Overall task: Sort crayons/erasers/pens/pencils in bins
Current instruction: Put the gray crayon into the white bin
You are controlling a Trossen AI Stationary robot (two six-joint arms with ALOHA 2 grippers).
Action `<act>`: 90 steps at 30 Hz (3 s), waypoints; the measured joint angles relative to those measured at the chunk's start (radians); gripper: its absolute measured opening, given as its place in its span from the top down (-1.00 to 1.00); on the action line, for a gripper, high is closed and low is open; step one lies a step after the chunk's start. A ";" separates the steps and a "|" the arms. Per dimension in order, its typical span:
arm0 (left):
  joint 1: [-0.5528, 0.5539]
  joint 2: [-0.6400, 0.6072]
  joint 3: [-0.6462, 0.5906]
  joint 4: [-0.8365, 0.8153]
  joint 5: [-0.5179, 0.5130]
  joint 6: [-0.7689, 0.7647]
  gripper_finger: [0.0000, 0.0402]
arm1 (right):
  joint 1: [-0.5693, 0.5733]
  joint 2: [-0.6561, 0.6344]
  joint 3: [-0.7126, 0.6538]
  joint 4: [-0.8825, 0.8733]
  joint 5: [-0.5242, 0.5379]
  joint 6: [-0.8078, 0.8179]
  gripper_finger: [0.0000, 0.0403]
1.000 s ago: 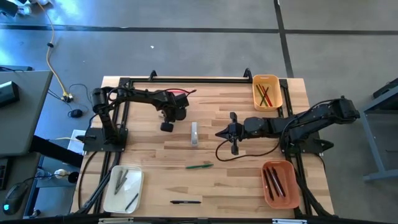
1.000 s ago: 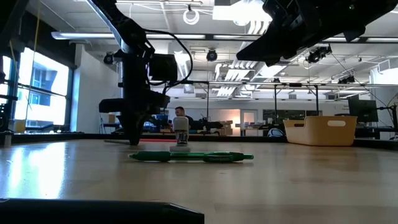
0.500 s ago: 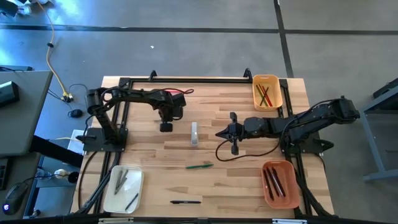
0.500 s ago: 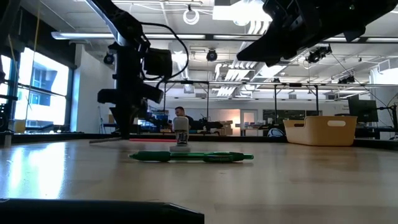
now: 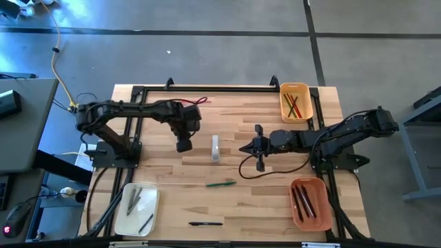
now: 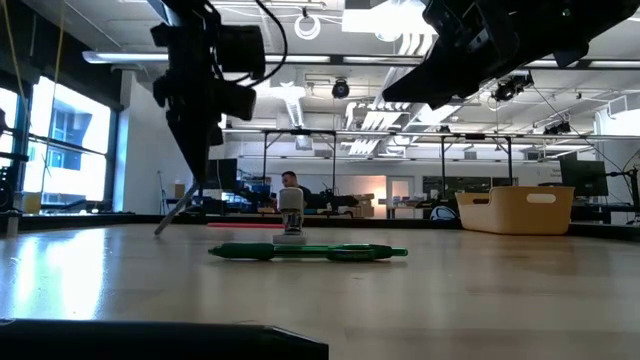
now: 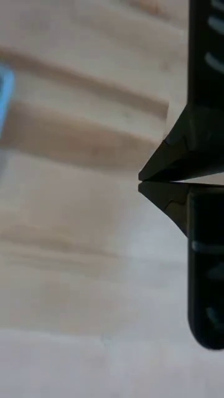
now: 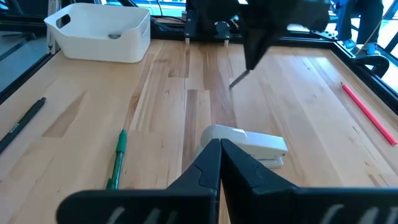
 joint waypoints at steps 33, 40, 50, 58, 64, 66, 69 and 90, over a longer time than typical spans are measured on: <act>-0.255 -0.087 -0.038 0.095 -0.035 -0.193 1.00 | 0.001 0.000 0.000 -0.006 0.000 0.003 1.00; -0.265 -0.087 -0.059 0.162 -0.020 -0.207 0.85 | 0.001 0.000 0.000 -0.006 0.000 0.002 1.00; -0.273 -0.074 -0.214 0.382 -0.037 -0.203 0.45 | 0.001 0.000 0.000 -0.007 0.000 0.002 1.00; -0.273 -0.016 -0.292 0.490 -0.115 -0.165 0.35 | 0.001 0.000 0.000 -0.006 0.000 0.001 1.00; -0.272 0.054 -0.292 0.580 -0.075 -0.154 0.40 | 0.001 0.000 0.000 -0.006 0.000 0.001 1.00; -0.273 0.081 -0.291 0.583 -0.080 -0.146 0.42 | 0.001 0.000 0.000 -0.006 0.000 0.001 1.00; -0.272 0.112 -0.288 0.581 -0.088 -0.145 0.45 | 0.001 0.000 0.000 -0.006 0.000 0.000 1.00; -0.273 0.075 -0.188 0.340 -0.004 -0.067 0.99 | 0.001 0.000 0.000 -0.012 0.000 0.000 1.00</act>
